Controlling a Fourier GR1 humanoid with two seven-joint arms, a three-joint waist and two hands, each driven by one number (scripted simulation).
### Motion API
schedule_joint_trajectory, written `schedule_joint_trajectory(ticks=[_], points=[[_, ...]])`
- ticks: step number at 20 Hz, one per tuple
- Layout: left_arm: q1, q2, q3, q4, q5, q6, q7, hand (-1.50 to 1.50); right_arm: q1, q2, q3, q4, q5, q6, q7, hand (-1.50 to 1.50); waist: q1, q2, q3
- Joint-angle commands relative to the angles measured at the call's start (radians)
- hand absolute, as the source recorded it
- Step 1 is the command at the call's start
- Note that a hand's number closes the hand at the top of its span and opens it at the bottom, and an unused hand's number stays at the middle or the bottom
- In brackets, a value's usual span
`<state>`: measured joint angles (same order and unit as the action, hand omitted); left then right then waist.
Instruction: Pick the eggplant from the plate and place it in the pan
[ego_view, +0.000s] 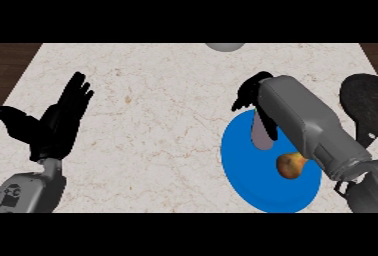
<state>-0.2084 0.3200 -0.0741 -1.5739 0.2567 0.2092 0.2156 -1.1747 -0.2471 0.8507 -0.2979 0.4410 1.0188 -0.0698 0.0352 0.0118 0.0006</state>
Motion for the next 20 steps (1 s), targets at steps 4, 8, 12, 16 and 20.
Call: schedule_joint_trajectory(ticks=[4,8,12,16,20], points=[[0.007,-0.031,0.004,-0.009,-0.02,0.014,0.008,0.0,0.054,0.023,-0.018,0.048,0.042,-0.025,-0.097,-1.5,-0.009,-0.002,0.0],[0.078,-0.002,0.025,-0.057,-0.004,-0.034,-0.012,0.0,0.084,0.022,-0.018,0.055,0.063,-0.024,-0.109,-1.5,-0.003,-0.004,0.0],[0.03,-0.018,0.02,-0.057,-0.021,-0.01,0.027,0.0,0.077,0.029,-0.028,0.052,0.066,0.02,-0.124,-1.5,-0.007,-0.004,0.0],[-0.006,0.003,0.051,0.004,-0.013,-0.035,0.023,0.0,0.125,0.051,-0.033,0.005,0.066,-0.057,-0.164,1.5,-0.012,-0.003,0.0],[0.035,-0.034,0.02,-0.002,-0.021,-0.044,-0.006,0.0,0.114,0.078,-0.074,0.028,0.048,-0.063,-0.134,1.5,-0.01,-0.004,0.0]])
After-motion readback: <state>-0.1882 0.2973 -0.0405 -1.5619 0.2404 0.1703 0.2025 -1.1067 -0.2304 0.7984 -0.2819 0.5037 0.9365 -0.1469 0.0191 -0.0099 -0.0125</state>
